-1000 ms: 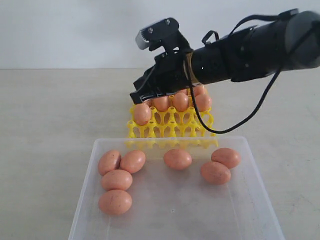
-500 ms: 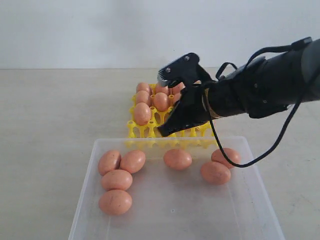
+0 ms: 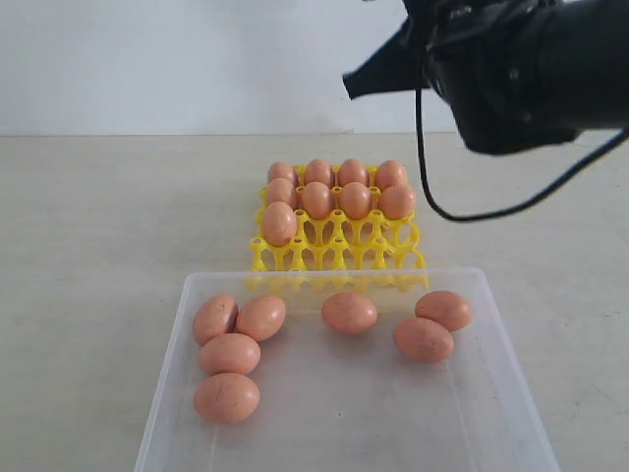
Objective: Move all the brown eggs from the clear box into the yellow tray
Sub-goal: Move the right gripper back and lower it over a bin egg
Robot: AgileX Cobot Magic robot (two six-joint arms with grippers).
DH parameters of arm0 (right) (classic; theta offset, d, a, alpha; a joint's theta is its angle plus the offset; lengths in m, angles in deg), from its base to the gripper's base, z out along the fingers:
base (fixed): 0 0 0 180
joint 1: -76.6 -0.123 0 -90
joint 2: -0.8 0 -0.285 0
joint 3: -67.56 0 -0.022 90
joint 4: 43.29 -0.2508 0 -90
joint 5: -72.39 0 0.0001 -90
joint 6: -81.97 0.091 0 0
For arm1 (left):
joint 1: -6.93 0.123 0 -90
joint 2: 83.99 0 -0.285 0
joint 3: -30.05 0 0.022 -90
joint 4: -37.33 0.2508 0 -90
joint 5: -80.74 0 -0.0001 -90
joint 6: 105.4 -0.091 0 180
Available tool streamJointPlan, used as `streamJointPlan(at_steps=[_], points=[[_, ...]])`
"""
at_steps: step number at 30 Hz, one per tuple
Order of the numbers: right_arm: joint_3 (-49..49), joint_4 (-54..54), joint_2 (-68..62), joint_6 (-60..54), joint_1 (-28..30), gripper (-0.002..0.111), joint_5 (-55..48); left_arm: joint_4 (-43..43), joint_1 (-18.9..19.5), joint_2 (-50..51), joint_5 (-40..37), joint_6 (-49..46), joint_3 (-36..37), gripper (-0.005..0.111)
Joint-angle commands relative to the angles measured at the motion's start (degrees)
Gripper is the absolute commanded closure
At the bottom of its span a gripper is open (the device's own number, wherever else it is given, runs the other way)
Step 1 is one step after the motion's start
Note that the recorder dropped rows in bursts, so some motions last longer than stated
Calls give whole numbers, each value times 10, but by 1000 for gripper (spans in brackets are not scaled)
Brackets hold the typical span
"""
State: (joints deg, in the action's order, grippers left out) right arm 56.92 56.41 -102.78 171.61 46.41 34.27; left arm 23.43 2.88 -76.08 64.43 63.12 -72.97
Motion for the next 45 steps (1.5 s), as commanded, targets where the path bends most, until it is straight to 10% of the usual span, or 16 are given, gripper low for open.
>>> streamJointPlan(at_steps=[1, 9, 15, 18, 22, 28, 36, 45], points=[[74, 2, -8, 0, 26, 109, 17, -1, -5, -1, 1, -1, 2, 103], [77, 2, 47, -357, 22, 109, 23, -1, -5, -1, 1, -1, 2, 103], [77, -2, 53, -677, 30, 109, -182, -1, -5, -1, 1, -1, 2, 103], [77, -141, 53, -728, 45, 109, -288, -1, -5, -1, 1, -1, 2, 103], [82, -632, 55, -1071, 57, 109, -306, -1, -5, -1, 1, -1, 2, 103], [81, -1170, 39, -1365, 57, 109, -155, -1, -5, -1, 1, -1, 2, 103], [83, -1289, -84, -1454, 50, 104, -143, -1, -5, -1, 1, -1, 2, 103], [83, -1304, -165, -1576, -75, 61, -75, -1, -5, -1, 1, -1, 2, 103]])
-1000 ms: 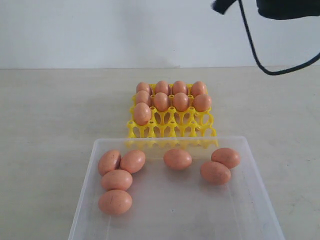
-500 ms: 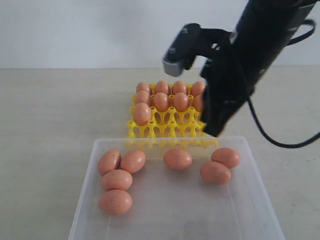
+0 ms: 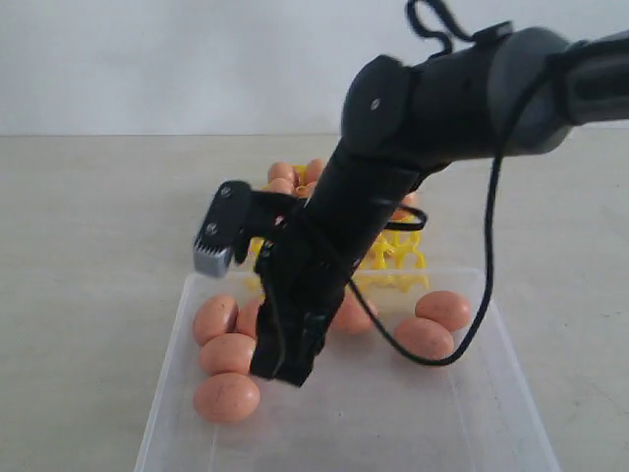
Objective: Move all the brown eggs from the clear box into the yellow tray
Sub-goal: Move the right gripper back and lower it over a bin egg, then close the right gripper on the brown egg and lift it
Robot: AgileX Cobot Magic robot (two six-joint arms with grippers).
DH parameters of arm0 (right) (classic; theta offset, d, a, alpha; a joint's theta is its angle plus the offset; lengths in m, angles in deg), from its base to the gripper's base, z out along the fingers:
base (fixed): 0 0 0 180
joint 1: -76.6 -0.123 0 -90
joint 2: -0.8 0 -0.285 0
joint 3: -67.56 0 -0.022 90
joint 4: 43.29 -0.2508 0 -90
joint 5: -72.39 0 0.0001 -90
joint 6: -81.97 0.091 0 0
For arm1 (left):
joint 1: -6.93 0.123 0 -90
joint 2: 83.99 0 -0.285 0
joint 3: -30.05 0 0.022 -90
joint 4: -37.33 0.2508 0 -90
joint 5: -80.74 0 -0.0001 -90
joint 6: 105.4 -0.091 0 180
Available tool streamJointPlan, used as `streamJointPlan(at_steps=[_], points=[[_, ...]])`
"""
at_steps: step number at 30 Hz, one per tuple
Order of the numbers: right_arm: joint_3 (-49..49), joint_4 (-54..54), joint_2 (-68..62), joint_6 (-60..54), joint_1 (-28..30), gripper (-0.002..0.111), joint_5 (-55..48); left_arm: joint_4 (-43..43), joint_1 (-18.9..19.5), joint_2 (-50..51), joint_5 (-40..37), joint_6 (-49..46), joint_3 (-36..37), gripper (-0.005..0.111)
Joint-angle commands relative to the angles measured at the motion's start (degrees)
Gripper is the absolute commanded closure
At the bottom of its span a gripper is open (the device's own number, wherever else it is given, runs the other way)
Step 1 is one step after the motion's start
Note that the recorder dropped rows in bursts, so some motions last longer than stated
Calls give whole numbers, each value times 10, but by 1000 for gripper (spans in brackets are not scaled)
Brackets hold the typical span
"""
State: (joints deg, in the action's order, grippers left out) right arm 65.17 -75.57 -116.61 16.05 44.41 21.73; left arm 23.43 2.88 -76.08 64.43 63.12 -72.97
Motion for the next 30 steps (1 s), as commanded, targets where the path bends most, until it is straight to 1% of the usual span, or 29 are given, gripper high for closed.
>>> streamJointPlan(at_steps=[1, 4, 7, 12, 15, 17, 18, 19, 20, 22, 25, 27, 28, 30], points=[[1, 28, -35, -20, -70, 61, 73, -1, -5, -1, 1, -1, 2, 103], [1, 65, -54, 5, -103, 61, 124, -1, -5, -1, 1, -1, 2, 103], [1, 101, -64, 46, -122, 61, 142, -1, -5, -1, 1, -1, 2, 103], [1, 125, -70, 88, -124, 61, 142, -1, -5, -1, 1, -1, 2, 103], [1, 125, -70, 90, -124, 61, 160, -1, -5, -1, 1, -1, 2, 103], [1, 125, -70, 87, -124, 71, 162, -1, -5, -1, 1, -1, 2, 103], [1, 125, -70, 87, -124, 88, 159, -1, -5, -1, 1, -1, 2, 103], [1, 124, -70, 87, -124, 95, 158, -1, -5, -1, 1, -1, 2, 103], [1, 122, -69, 89, -124, 108, 156, -1, -5, -1, 1, -1, 2, 103], [1, 116, -61, 107, -124, 108, 152, -1, -5, -1, 1, -1, 2, 103], [1, 116, -16, 189, -124, 108, 122, -1, -5, -1, 1, -1, 2, 103], [-16, 116, 35, 232, -124, 108, 112, -1, -5, -1, 1, -1, 2, 103], [-33, 116, 61, 247, -124, 108, 124, -1, -5, -1, 1, -1, 2, 103], [-82, 120, 109, 284, -123, 108, 200, -1, -5, -1, 1, -1, 2, 103]])
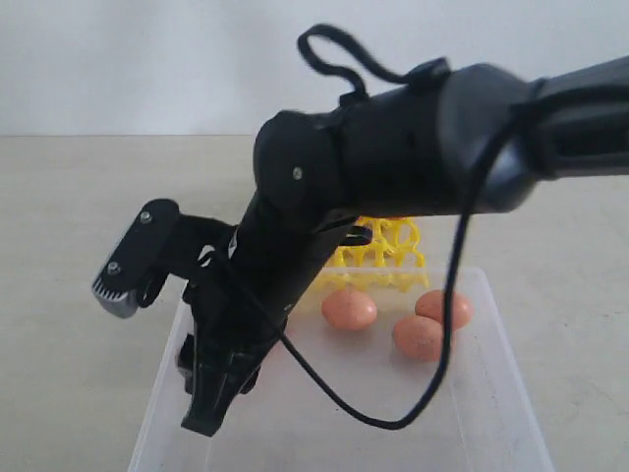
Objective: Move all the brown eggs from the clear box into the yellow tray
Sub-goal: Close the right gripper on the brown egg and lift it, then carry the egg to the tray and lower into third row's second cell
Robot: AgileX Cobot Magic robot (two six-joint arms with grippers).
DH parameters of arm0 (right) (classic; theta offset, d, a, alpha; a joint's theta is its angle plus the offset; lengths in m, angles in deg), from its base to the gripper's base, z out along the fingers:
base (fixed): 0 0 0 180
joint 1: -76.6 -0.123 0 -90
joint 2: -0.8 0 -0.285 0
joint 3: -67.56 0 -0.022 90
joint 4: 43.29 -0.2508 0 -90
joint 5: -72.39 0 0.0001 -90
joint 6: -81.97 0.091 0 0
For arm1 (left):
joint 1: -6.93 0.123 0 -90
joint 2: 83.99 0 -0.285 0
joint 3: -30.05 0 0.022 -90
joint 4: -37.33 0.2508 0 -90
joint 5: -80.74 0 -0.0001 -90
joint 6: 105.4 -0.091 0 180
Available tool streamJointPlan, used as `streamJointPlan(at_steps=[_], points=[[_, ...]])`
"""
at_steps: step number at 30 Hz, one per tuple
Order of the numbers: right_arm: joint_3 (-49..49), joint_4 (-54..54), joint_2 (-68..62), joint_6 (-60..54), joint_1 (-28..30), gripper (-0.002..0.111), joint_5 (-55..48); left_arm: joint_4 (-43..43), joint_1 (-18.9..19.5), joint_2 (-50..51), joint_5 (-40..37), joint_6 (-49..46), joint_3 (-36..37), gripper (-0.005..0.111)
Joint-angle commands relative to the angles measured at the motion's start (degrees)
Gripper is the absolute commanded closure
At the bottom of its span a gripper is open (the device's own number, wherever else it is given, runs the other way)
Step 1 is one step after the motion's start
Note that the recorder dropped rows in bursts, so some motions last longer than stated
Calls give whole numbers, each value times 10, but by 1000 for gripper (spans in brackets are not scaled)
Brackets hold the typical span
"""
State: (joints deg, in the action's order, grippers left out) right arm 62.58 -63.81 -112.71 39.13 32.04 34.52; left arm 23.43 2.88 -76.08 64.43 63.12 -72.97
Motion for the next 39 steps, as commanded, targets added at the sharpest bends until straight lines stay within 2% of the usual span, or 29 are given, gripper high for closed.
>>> streamJointPlan(at_steps=[1, 3, 8, 12, 14, 17, 19, 21, 27, 32, 39], points=[[-82, 3, 91, 68, 6, 108, 122, -1, -5, -1, 1, -1, 2, 103], [-137, 0, 123, 106, 24, 108, 234, -1, -5, -1, 1, -1, 2, 103], [-244, -9, 165, 261, 93, 108, 588, -1, -5, -1, 1, -1, 2, 103], [-260, 3, 140, 357, 148, 108, 815, -1, -5, -1, 1, -1, 2, 103], [-240, 32, 105, 357, 165, 108, 901, -1, -5, -1, 1, -1, 2, 103], [-200, 75, 59, 371, 172, 108, 899, -1, -5, -1, 1, -1, 2, 103], [-189, 183, 10, 428, 172, 108, 836, -1, -5, -1, 1, -1, 2, 103], [-189, 224, -30, 475, 172, 108, 818, -1, -5, -1, 1, -1, 2, 103], [-189, 221, -96, 474, 172, 108, 822, -1, -5, -1, 1, -1, 2, 103], [-189, 151, -102, 472, 172, 108, 821, -1, -5, -1, 1, -1, 2, 103], [-189, 148, -102, 472, 173, 108, 752, -1, -5, -1, 1, -1, 2, 103]])
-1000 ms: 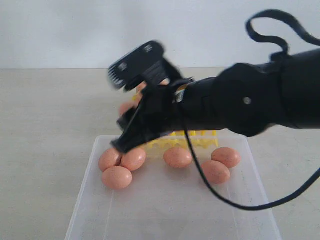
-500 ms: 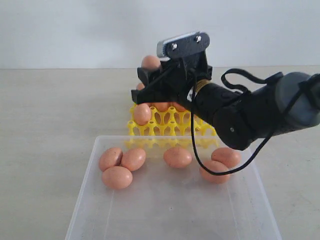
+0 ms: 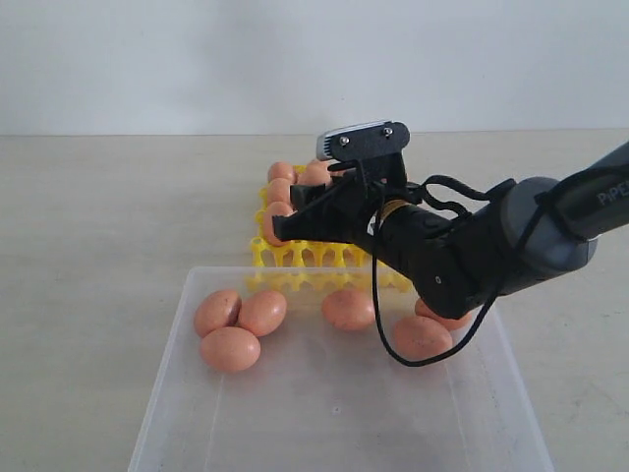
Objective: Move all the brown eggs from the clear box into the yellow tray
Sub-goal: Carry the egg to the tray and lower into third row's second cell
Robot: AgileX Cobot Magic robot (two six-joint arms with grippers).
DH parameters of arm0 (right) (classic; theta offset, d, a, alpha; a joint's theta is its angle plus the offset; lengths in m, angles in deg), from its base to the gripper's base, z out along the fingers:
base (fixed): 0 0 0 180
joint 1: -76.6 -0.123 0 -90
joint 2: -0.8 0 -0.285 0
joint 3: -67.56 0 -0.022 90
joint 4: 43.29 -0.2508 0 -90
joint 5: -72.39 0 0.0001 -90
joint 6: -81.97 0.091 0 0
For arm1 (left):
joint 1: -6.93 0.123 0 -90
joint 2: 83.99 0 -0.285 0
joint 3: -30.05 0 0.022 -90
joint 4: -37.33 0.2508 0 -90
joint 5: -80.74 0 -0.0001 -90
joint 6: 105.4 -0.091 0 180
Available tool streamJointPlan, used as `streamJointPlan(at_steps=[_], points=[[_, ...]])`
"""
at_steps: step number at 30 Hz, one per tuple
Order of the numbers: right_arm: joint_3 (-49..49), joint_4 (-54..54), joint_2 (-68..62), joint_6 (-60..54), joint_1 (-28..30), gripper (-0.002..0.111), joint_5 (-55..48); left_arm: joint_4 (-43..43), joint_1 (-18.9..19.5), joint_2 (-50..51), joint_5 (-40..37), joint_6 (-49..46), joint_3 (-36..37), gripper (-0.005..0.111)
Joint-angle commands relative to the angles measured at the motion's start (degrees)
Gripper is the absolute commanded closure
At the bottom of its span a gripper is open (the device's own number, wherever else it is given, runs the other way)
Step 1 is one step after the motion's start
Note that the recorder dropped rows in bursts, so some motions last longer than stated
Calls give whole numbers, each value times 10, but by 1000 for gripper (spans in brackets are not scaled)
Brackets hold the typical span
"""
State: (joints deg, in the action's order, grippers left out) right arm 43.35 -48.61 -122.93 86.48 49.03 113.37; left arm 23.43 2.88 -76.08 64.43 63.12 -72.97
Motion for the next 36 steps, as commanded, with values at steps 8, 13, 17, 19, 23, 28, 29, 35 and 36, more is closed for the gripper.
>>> streamJointPlan(at_steps=[8, 13, 17, 19, 23, 28, 29, 35, 36], points=[[3, -4, -1, -6, 4, 108, -30, -1, -5, -1, 1, -1, 2, 103], [30, 5, -19, -25, 8, 108, -82, -1, -5, -1, 1, -1, 2, 103], [70, 5, -26, -25, 8, 108, -129, -1, -5, -1, 1, -1, 2, 103], [77, 5, -26, -25, 8, 108, -129, -1, -5, -1, 1, -1, 2, 103], [78, 5, -26, -25, 8, 108, -129, -1, -5, -1, 1, -1, 2, 103], [77, 5, -26, -39, 8, 108, -134, -1, -5, -1, 1, -1, 2, 103], [77, 5, -26, -41, 8, 108, -134, -1, -5, -1, 1, -1, 2, 103], [77, -4, -26, -98, 8, 108, -134, -1, -5, -1, 1, -1, 2, 103], [77, -4, -26, -98, 8, 108, -134, -1, -5, -1, 1, -1, 2, 103]])
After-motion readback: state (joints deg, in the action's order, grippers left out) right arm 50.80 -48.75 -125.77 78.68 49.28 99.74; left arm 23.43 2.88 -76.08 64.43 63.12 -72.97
